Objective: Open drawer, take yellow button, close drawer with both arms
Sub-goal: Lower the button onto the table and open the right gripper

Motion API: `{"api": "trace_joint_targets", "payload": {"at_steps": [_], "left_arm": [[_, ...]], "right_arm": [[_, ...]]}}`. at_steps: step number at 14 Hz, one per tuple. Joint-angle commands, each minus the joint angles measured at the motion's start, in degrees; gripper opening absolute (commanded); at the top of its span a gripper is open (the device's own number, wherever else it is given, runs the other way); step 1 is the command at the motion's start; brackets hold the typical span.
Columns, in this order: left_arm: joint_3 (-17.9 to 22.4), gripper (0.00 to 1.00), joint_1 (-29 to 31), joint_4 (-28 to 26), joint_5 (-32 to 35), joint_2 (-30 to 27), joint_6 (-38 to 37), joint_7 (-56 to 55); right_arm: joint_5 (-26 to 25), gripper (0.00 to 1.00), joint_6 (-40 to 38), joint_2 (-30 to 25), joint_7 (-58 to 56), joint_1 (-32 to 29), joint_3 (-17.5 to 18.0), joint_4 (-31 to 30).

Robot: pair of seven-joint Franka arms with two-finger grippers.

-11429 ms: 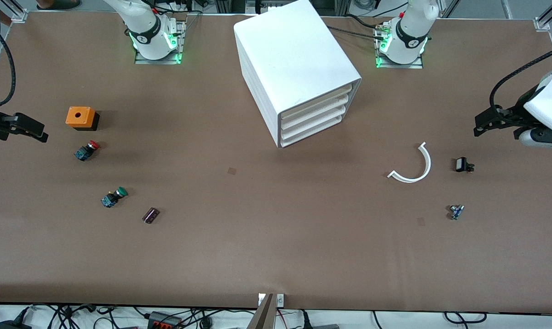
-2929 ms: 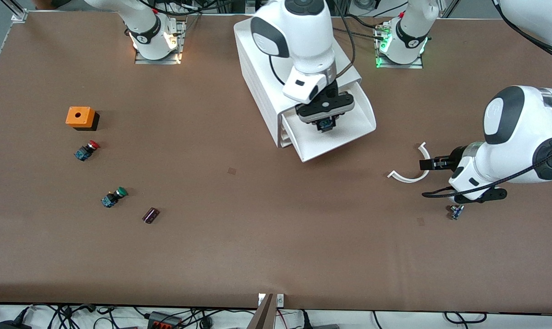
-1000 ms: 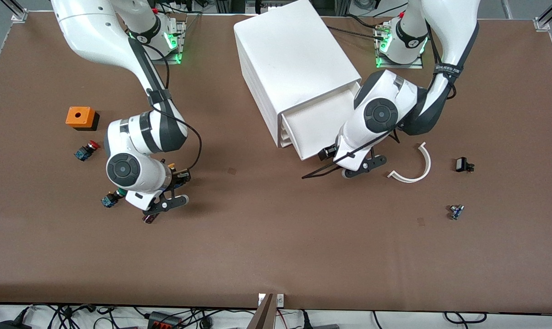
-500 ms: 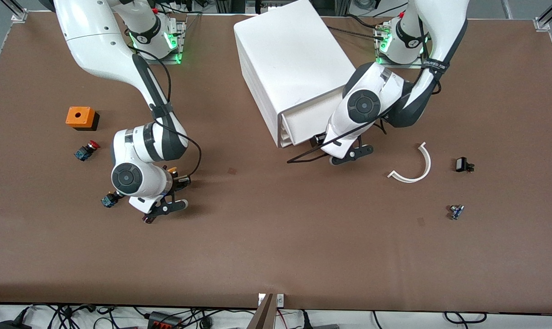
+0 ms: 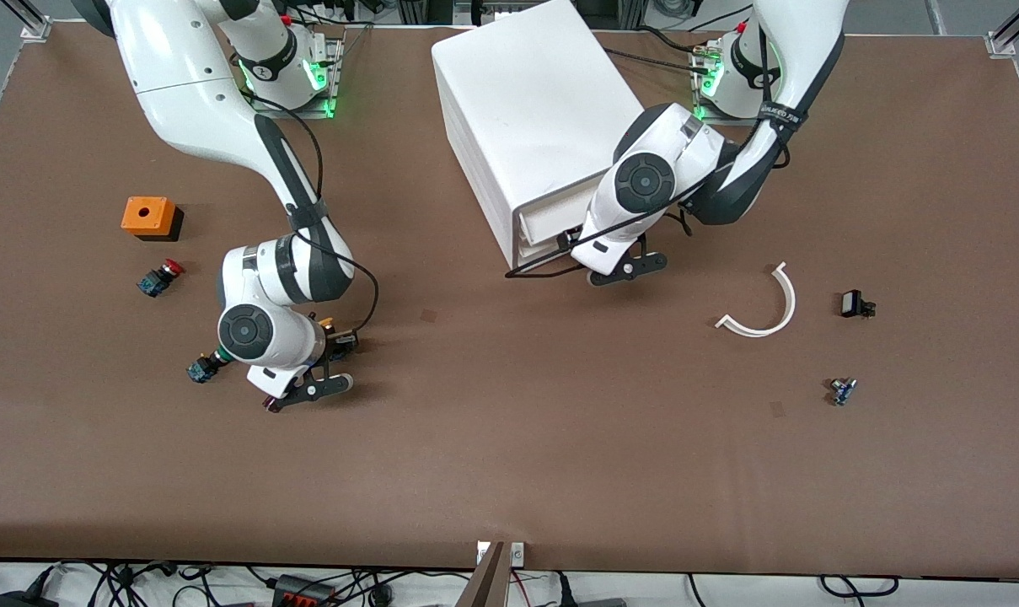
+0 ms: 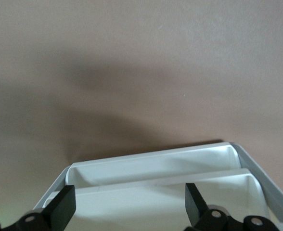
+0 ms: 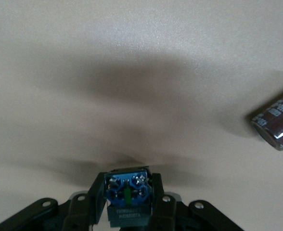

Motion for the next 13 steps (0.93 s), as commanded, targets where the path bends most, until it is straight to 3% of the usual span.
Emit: {"api": "trace_joint_targets", "payload": {"at_steps": [1, 7, 11, 13], "left_arm": [[-2.43, 1.00, 1.50, -1.91, 0.54, -2.77, -1.73, -0.55], [-4.81, 1.00, 1.41, -2.53, 0.28, -2.42, -1.73, -2.84], [-4.90, 1.00, 1.41, -2.53, 0.28, -2.51, -1.73, -2.84], [-4.82, 1.00, 1.59, -1.83, 0.36, -2.68, -2.77, -2.23]], "right_arm": [[0.76, 1.00, -0.02, -1.63, 1.64, -0.32, 0.71, 0.15], [0.06, 1.00, -14.23, -8.57, 2.09, -0.85, -0.08, 7.43], [0.06, 1.00, -29.17, -11.22, 2.00, -0.85, -4.73, 16.83], [0.06, 1.00, -32.53, -13.84, 2.00, -0.76, -6.49, 19.39]]}}
